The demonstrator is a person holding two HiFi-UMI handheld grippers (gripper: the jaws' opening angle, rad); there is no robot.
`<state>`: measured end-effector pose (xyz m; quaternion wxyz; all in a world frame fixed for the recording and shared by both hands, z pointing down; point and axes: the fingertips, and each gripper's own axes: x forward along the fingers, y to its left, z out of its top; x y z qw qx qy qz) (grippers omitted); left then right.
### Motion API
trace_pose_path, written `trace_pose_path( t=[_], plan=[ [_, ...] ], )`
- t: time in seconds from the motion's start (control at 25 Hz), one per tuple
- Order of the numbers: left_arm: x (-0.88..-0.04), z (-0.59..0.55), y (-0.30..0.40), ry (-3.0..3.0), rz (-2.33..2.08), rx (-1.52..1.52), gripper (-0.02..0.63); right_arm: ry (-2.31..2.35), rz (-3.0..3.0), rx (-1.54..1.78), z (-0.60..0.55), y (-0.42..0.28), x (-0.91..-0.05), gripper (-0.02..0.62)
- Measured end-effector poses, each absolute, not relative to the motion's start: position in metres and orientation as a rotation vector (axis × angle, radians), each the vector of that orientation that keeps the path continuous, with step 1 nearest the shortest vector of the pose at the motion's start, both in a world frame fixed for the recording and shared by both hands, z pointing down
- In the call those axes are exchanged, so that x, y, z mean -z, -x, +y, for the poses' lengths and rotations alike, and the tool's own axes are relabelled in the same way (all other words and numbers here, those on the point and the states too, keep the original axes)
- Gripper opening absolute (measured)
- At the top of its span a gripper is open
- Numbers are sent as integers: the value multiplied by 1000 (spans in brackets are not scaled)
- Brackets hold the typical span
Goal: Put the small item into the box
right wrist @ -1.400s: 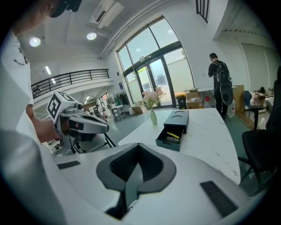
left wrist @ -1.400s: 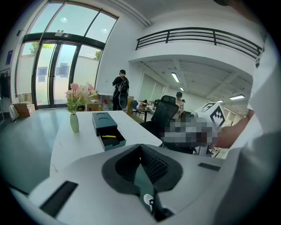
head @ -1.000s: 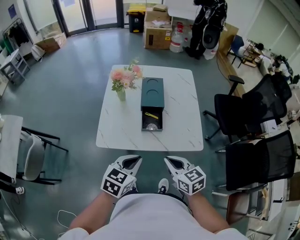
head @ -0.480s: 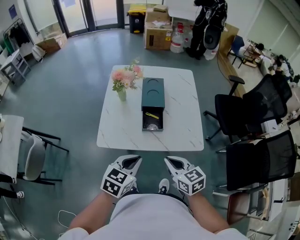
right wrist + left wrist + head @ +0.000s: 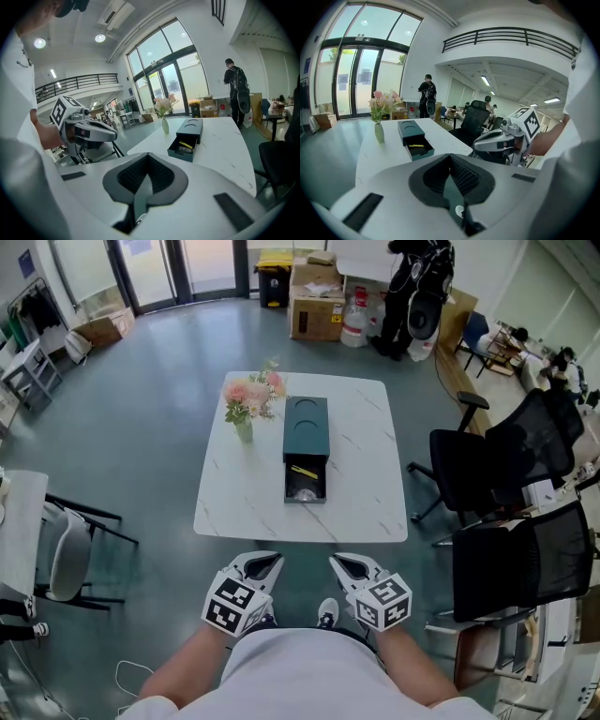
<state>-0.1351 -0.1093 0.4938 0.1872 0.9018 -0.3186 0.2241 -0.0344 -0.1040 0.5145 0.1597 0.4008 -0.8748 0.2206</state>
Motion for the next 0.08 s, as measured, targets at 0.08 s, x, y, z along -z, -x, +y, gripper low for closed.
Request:
trace_pose_path(
  t=[0.08],
  plan=[
    [-493, -108, 134, -2540, -896, -628, 12, -1148, -2501, -632, -103, 34, -514, 14]
  ],
)
